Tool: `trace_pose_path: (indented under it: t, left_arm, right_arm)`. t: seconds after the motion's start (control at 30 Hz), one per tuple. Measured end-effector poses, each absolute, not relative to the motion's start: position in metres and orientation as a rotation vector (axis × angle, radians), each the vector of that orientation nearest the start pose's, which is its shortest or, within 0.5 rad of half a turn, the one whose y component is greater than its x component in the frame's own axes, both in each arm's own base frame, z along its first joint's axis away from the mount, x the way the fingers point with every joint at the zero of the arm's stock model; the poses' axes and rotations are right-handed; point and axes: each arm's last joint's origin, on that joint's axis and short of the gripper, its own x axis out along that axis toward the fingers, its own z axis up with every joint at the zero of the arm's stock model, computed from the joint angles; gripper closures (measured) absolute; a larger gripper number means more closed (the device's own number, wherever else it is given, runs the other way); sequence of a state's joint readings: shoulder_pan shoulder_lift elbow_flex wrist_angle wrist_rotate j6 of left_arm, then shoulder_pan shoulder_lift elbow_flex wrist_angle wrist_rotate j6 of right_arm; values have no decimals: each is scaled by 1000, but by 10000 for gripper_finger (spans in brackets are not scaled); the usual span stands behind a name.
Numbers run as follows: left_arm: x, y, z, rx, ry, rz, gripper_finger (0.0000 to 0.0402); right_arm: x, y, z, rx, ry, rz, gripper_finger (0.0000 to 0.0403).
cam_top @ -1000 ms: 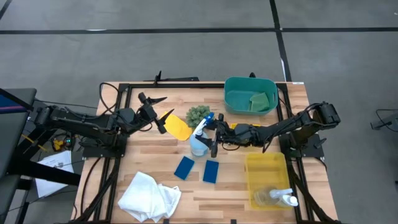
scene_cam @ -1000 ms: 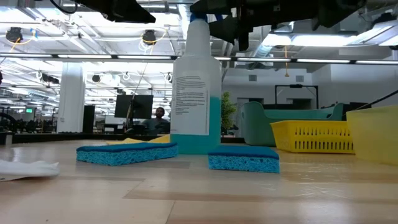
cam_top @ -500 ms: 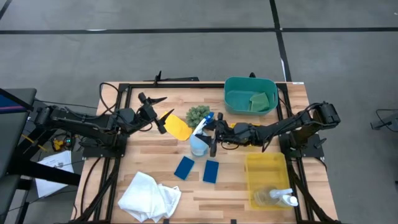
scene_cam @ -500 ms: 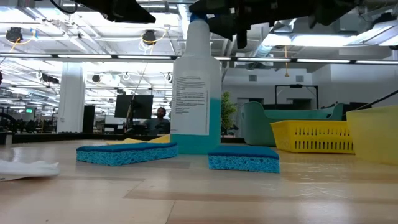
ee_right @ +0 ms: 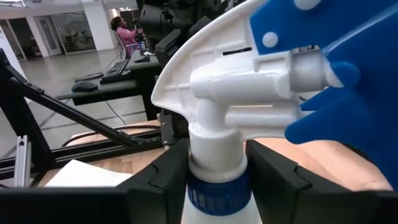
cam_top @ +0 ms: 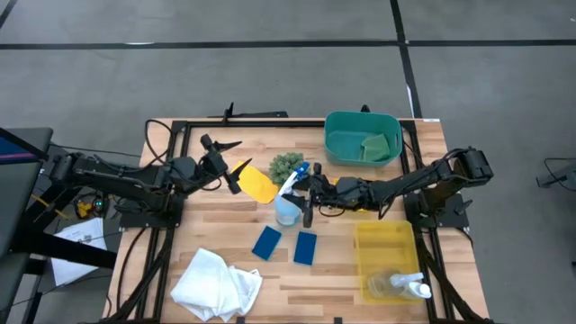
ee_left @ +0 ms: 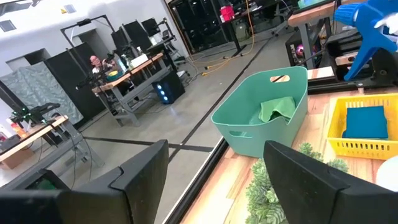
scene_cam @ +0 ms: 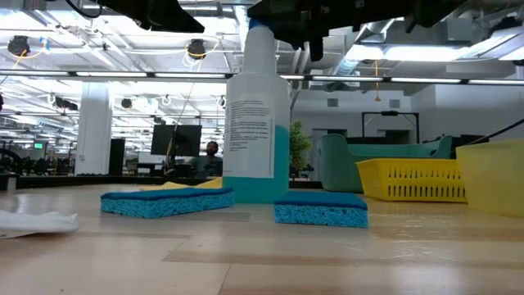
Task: Pick & Place Kitchen Items
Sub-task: Put the white bottle into the bottom yellow bin
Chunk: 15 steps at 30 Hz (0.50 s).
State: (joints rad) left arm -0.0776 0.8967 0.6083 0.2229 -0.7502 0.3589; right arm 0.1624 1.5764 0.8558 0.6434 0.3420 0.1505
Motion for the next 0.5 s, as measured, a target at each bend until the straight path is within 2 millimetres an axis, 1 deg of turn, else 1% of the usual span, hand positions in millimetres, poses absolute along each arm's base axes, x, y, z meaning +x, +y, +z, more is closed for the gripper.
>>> trace_pose_path:
  t: [0.07, 0.2, 0.23, 0.43, 0.5]
  left_arm:
    - [197, 4, 292, 373, 183, 654, 142]
    - [197, 4, 291, 375, 188, 653, 142]
    - [197, 4, 291, 375, 187, 653, 142]
    - [197, 4, 288, 374, 203, 605, 142]
    - [197, 3, 283, 364, 198, 578, 142]
  right_arm:
    - [337, 46, 244, 137, 61, -184, 259]
    - [334, 45, 247, 133, 69, -183, 282]
    - [333, 45, 247, 131, 70, -183, 282]
    - [321, 48, 258, 118, 110, -169, 282]
    - [316, 51, 263, 114, 105, -156, 282]
